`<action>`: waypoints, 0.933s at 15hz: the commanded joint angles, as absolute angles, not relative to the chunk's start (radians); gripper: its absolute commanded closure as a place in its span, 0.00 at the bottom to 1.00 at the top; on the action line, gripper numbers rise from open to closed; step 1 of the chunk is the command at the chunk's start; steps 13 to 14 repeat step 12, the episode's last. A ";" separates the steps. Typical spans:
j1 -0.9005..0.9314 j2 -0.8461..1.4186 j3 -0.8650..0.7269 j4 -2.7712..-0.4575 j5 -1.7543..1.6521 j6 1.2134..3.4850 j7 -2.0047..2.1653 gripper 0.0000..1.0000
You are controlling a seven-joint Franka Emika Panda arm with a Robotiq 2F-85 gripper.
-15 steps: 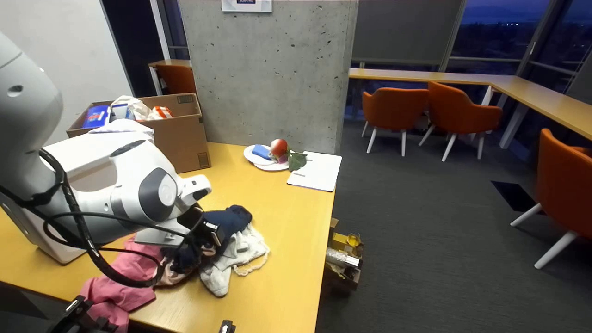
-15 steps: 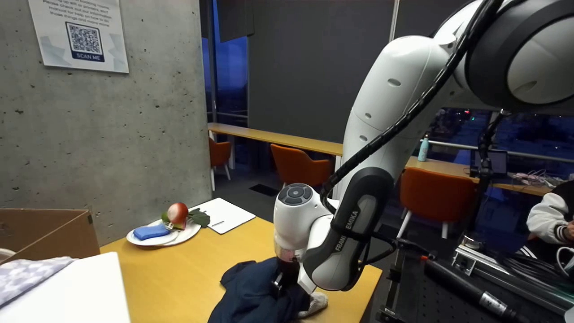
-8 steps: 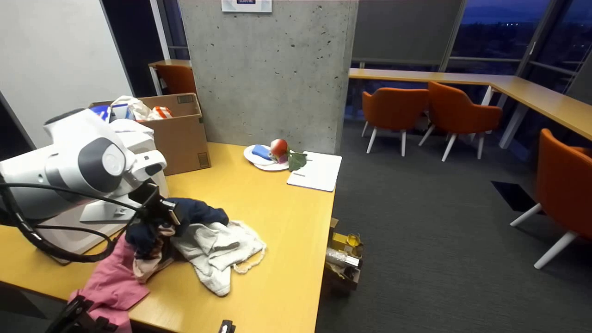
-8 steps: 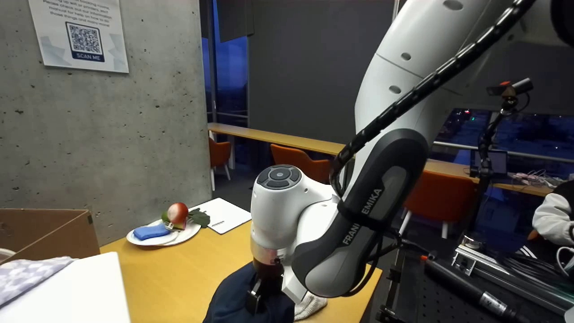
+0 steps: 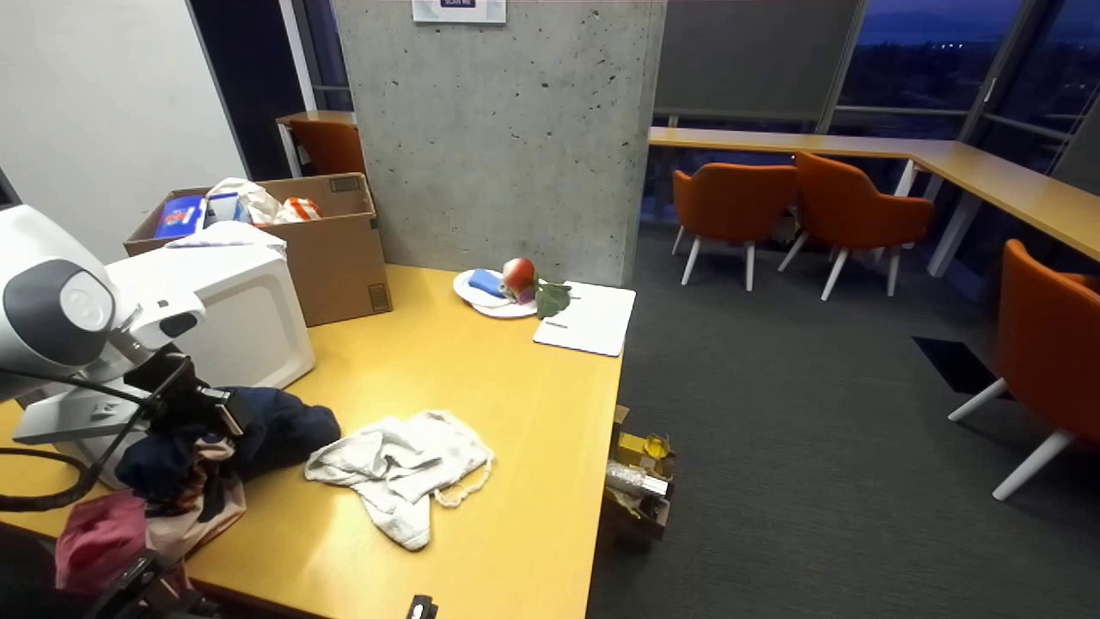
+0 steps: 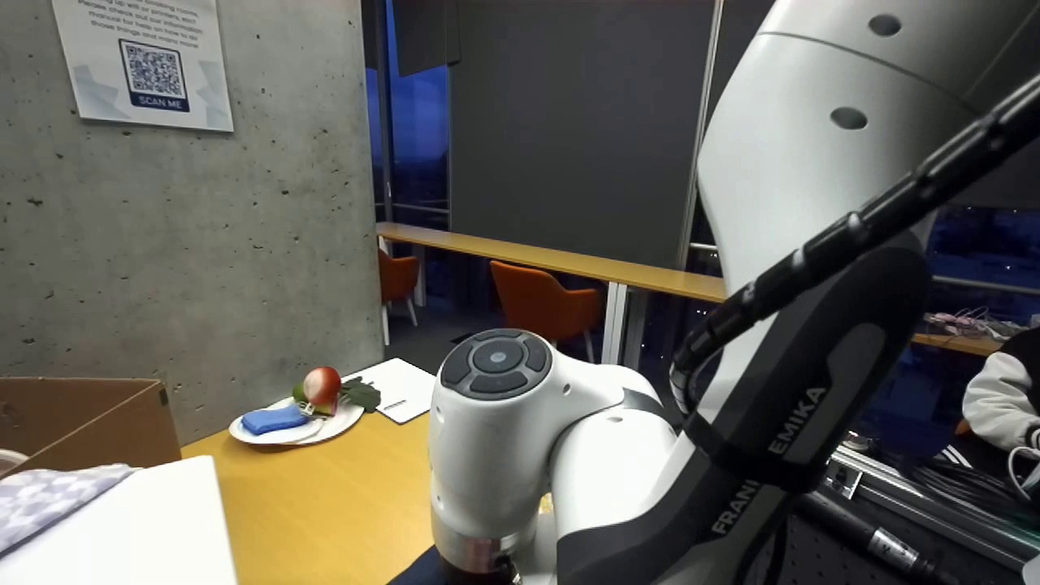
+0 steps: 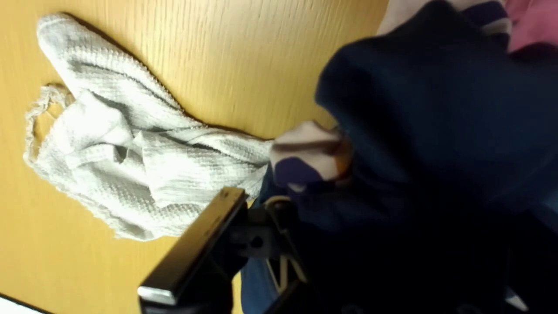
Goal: Put the clothes together
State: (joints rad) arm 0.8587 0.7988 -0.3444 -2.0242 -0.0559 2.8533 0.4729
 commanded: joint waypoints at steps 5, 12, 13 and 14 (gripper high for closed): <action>0.740 0.962 -0.278 -1.891 -0.064 2.774 0.443 0.26; 0.671 0.981 -0.262 -1.836 -0.070 2.727 0.428 0.00; 0.671 0.981 -0.262 -1.836 -0.070 2.727 0.428 0.00; 0.671 0.981 -0.262 -1.836 -0.070 2.727 0.428 0.00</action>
